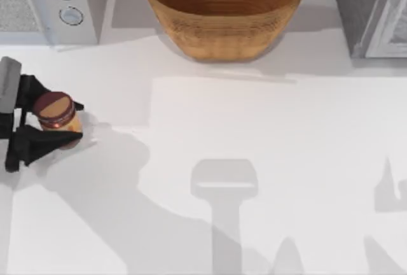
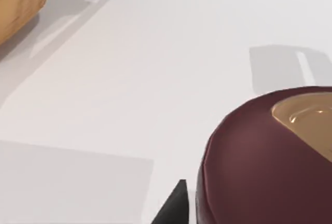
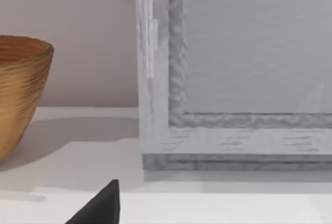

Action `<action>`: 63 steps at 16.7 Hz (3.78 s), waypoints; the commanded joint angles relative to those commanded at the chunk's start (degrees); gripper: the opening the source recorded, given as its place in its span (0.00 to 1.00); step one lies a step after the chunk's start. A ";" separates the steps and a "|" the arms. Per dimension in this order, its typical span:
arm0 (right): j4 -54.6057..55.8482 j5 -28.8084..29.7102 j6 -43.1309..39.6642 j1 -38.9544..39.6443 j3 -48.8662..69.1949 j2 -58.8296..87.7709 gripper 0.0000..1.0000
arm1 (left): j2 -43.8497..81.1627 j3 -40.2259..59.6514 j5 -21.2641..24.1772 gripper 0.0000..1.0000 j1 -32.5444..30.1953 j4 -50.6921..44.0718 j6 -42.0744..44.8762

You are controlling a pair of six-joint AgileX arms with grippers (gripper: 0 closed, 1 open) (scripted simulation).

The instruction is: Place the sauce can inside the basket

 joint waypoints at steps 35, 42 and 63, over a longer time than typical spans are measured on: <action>0.00 0.00 0.00 0.00 0.00 0.00 1.00 | -10.34 20.08 -41.36 0.00 -22.51 55.35 -82.72; 0.00 0.00 0.00 0.00 0.00 0.00 1.00 | -10.11 22.25 -48.53 0.00 -32.75 71.68 -108.90; 0.00 0.00 0.00 0.00 0.00 0.00 1.00 | 3.76 37.14 -51.49 0.00 -36.49 72.02 -111.82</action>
